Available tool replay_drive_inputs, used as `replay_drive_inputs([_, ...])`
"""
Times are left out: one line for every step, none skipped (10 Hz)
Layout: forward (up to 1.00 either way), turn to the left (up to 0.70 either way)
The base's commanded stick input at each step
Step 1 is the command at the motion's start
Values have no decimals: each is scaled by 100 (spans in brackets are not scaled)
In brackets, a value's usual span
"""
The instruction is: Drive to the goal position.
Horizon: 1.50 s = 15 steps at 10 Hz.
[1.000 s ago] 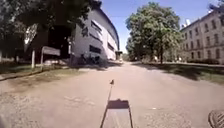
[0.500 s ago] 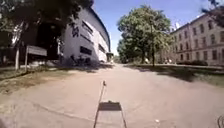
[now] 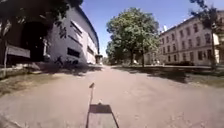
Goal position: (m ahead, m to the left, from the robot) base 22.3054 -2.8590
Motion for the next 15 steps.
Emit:
replay_drive_inputs([70, 0])
replay_drive_inputs([70, 0])
replay_drive_inputs([70, 0])
replay_drive_inputs([70, 0])
replay_drive_inputs([70, 0])
replay_drive_inputs([70, 0])
replay_drive_inputs([70, 0])
replay_drive_inputs([70, 0])
replay_drive_inputs([70, 0])
replay_drive_inputs([70, 0])
replay_drive_inputs([70, 0])
replay_drive_inputs([70, 0])
replay_drive_inputs([70, 0])
replay_drive_inputs([70, 0])
replay_drive_inputs([70, 0])
